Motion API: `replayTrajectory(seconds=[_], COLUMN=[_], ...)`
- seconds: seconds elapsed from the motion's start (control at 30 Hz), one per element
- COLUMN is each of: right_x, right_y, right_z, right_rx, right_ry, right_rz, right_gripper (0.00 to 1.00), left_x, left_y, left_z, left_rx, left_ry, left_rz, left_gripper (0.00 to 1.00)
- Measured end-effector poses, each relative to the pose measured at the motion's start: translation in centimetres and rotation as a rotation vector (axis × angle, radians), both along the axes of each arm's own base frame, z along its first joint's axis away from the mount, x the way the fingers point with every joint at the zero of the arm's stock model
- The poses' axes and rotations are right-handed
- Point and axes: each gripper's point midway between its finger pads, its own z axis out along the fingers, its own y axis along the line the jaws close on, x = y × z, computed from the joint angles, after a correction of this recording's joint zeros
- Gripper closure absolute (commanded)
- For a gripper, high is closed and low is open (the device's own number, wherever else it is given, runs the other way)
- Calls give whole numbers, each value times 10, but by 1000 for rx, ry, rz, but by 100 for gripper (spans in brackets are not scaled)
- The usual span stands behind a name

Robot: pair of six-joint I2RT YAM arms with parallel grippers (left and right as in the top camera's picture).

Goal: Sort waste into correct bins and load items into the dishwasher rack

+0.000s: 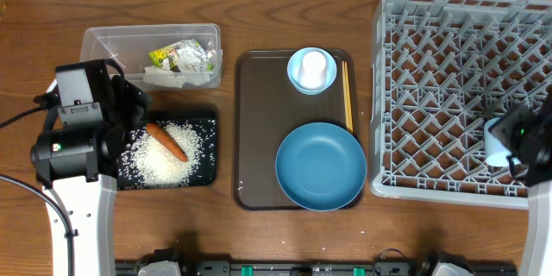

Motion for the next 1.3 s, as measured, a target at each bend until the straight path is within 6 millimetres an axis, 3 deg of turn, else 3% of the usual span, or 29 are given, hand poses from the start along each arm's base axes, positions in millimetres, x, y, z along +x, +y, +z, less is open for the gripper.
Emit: replayTrajectory(seconds=[0.1, 0.27, 0.43, 0.67, 0.97, 1.1, 1.3], right_x=[-17, -23, -26, -15, 13, 21, 27], right_y=[2, 2, 2, -3, -15, -6, 0], right_z=[-4, -14, -42, -77, -83, -89, -95], right_rx=[21, 41, 67, 93, 169, 198, 209], right_ry=[44, 59, 81, 31, -149, -184, -209], right_rz=[-54, -109, -151, -172, -104, -32, 18], right_gripper=[42, 38, 31, 30, 30, 37, 70], left_x=[0, 0, 0, 0, 0, 0, 0], left_y=[0, 0, 0, 0, 0, 0, 0], left_z=[0, 0, 0, 0, 0, 0, 0], left_rx=[0, 0, 0, 0, 0, 0, 0], left_ry=[0, 0, 0, 0, 0, 0, 0], left_rz=[0, 0, 0, 0, 0, 0, 0], left_gripper=[1, 1, 1, 1, 1, 1, 1])
